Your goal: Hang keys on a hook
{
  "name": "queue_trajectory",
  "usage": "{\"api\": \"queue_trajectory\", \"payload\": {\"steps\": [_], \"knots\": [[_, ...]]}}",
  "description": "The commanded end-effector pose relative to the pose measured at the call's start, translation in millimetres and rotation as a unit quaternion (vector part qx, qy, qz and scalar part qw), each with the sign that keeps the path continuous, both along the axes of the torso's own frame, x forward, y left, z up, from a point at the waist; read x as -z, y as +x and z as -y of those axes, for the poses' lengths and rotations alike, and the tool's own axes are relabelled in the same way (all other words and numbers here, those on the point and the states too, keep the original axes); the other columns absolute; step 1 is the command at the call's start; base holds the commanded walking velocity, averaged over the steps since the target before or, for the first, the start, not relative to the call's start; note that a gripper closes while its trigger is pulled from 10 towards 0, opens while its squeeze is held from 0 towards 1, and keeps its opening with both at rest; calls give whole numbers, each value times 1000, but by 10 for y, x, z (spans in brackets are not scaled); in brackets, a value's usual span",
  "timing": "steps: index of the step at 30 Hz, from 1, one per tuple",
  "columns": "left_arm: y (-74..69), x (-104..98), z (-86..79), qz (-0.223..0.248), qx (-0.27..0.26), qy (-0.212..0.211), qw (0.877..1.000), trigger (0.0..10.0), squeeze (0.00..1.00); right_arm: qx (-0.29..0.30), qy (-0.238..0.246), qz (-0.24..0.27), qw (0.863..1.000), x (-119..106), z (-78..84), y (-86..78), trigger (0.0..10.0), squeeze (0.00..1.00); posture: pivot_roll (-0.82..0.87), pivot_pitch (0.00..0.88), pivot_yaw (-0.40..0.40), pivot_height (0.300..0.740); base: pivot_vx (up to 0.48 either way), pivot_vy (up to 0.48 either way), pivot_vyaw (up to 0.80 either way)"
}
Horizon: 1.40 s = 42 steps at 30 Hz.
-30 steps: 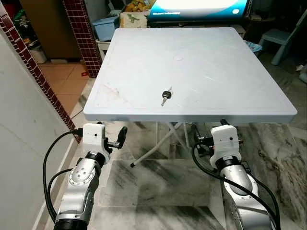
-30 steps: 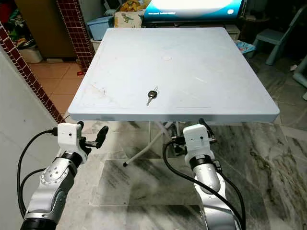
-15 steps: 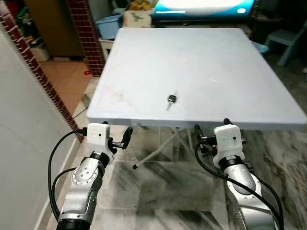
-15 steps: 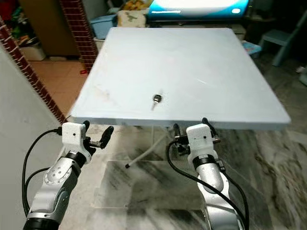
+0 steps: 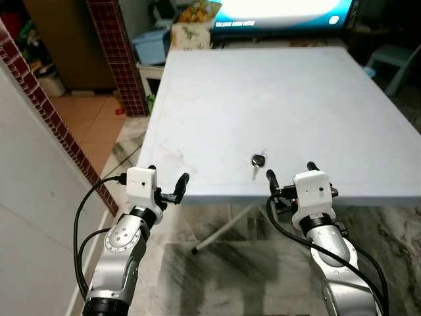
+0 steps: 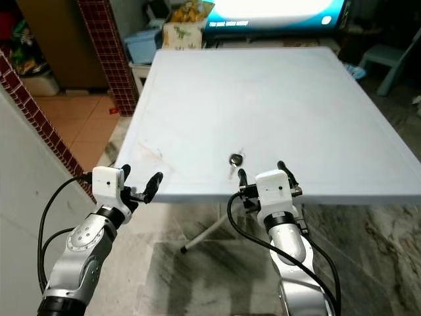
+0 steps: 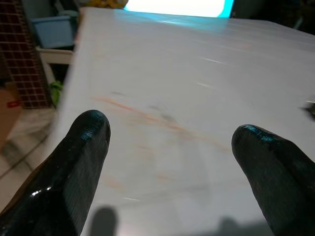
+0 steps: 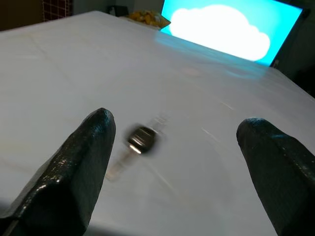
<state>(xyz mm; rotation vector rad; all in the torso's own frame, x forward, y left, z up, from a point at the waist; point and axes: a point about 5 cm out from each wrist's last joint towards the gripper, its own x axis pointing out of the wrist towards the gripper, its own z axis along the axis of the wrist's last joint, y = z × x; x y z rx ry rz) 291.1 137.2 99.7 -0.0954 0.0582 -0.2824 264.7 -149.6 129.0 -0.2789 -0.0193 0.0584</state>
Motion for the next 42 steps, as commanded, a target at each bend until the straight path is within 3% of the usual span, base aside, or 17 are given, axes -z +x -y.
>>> {"api": "queue_trajectory", "payload": {"steps": [1, 15, 28, 38, 42], "knots": [[-8, 1, -85, -3, -8, 4, 1000, 10000, 0, -2, 3, 8, 1000, -39, -42, 3, 10000, 0, -55, 72, 50, 740, 371, 0, 0], [-20, 14, 4, -11, 20, -9, 1000, 10000, 0, 52, 8, -6, 999, -35, 86, 57, 10000, 0, -53, 70, 44, 740, 0, 0, 0], [-31, -4, 85, -9, 45, -17, 999, 10000, 0, 66, 7, -19, 998, -8, 110, 80, 10000, 0, -54, 74, 44, 740, 0, 0, -800], [-56, -13, 165, -9, 81, -21, 996, 10000, 0, 67, 24, -32, 997, 13, 116, 193, 10000, 0, -54, 77, 44, 740, 0, 0, -780], [-61, -16, 167, -10, 84, -24, 996, 10000, 0, 66, 53, -63, 994, 83, 108, 286, 10000, 0, -53, 84, 42, 740, 0, 0, -111]]}}
